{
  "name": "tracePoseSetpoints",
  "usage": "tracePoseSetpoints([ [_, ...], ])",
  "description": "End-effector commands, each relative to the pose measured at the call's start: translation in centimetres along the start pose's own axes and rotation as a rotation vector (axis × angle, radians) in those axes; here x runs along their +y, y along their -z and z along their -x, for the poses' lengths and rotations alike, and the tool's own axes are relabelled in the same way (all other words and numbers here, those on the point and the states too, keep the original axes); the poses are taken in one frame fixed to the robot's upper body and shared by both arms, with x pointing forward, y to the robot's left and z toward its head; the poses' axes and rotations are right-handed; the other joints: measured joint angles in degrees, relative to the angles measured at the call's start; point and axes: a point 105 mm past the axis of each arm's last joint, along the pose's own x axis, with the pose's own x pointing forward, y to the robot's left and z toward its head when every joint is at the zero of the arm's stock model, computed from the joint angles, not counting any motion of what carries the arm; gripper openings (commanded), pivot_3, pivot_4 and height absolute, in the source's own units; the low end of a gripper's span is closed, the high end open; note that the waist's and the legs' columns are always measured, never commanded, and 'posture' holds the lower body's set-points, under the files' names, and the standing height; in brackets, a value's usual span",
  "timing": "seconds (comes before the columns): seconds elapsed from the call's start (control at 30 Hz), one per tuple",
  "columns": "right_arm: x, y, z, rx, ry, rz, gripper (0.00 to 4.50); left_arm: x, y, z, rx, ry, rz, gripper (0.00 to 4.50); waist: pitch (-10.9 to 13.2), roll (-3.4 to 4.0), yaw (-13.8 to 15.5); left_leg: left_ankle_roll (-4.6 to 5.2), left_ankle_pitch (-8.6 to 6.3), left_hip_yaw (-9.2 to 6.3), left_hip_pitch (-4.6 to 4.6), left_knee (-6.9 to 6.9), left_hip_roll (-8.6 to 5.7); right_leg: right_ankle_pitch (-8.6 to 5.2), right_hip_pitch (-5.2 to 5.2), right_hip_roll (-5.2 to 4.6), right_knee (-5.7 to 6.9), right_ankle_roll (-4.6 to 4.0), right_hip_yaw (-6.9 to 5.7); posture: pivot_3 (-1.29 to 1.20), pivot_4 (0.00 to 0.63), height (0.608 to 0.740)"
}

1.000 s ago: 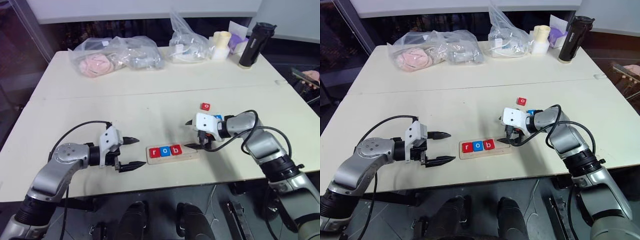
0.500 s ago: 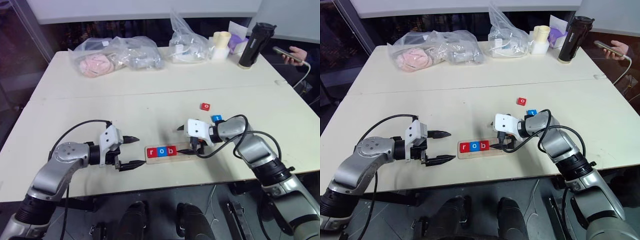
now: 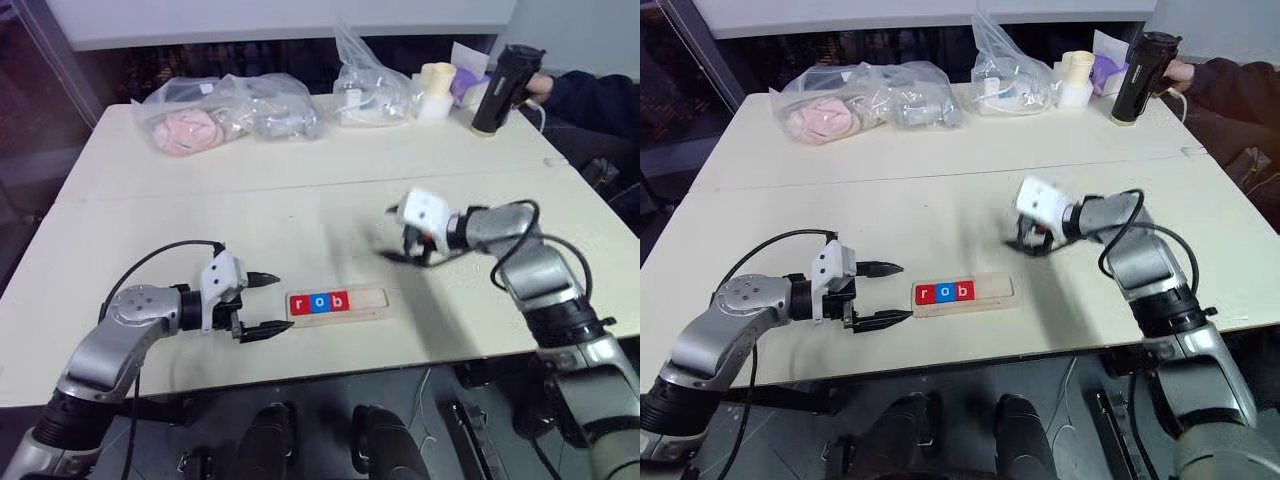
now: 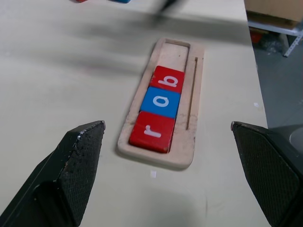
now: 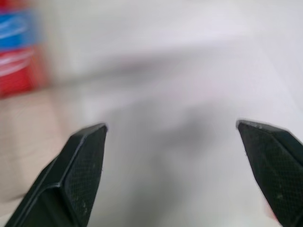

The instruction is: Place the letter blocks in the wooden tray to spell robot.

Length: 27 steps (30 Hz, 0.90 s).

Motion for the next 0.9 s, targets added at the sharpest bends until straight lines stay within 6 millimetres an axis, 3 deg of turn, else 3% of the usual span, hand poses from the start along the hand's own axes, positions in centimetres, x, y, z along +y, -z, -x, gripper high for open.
tracePoseSetpoints([
  [0.03, -3.3, 1.5, -0.5, 0.069, 0.275, -0.131, 4.46, -0.3, -0.6, -0.3, -0.013, 0.014, -0.038, 4.5, -0.01, 0.0, 0.03, 0.0, 0.0, -0.01, 0.0, -0.01, 0.01, 0.0, 0.0, 0.0, 0.01, -0.01, 0.0, 0.0, 0.15, 0.725],
  [0.2, -5.8, 4.8, -0.9, 0.192, 0.59, -0.411, 4.46, -0.3, -0.7, -0.5, -0.017, 0.021, -0.039, 4.5, 0.0, 0.01, 0.19, -0.03, 0.02, 0.05, -0.06, -0.03, -0.03, 0.01, -0.08, -0.02, 0.01, -0.03, 0.04, 0.0, 0.15, 0.725],
  [0.37, -5.9, 6.7, -1.6, 0.228, 0.715, -0.673, 4.46, -0.4, -0.8, -0.6, -0.018, 0.024, -0.041, 4.5, 0.0, 0.02, -0.12, -0.04, 0.04, 0.1, -0.07, -0.04, -0.06, 0.02, -0.08, -0.01, 0.01, -0.01, 0.07, 0.0, 0.15, 0.725],
  [0.53, -5.0, 6.5, -3.4, 0.216, 0.681, -0.82, 4.46, -0.4, -0.8, -0.4, -0.016, 0.022, -0.04, 4.5, 0.0, 0.02, -1.11, -0.02, 0.05, 0.1, -0.02, -0.05, -0.04, 0.02, -0.07, 0.04, 0.15, 0.01, 0.07, 0.0, 0.15, 0.725],
  [0.77, -4.0, 4.9, -5.1, 0.183, 0.642, -0.814, 4.46, -0.3, -0.8, -0.4, -0.013, 0.016, -0.04, 4.5, -0.01, 0.02, -1.44, 0.0, 0.06, 0.1, 0.06, -0.03, -0.01, 0.02, -0.05, 0.09, 0.29, 0.02, 0.07, 0.0, 0.15, 0.725],
  [0.9, -3.2, 5.0, -5.8, 0.196, 0.64, -0.832, 4.46, -0.3, -0.8, -0.4, -0.014, 0.014, -0.038, 4.5, 0.0, 0.03, -1.46, 0.0, 0.06, 0.1, 0.08, -0.02, -0.01, 0.02, -0.08, 0.1, 0.39, 0.02, 0.08, 0.0, 0.15, 0.725],
])
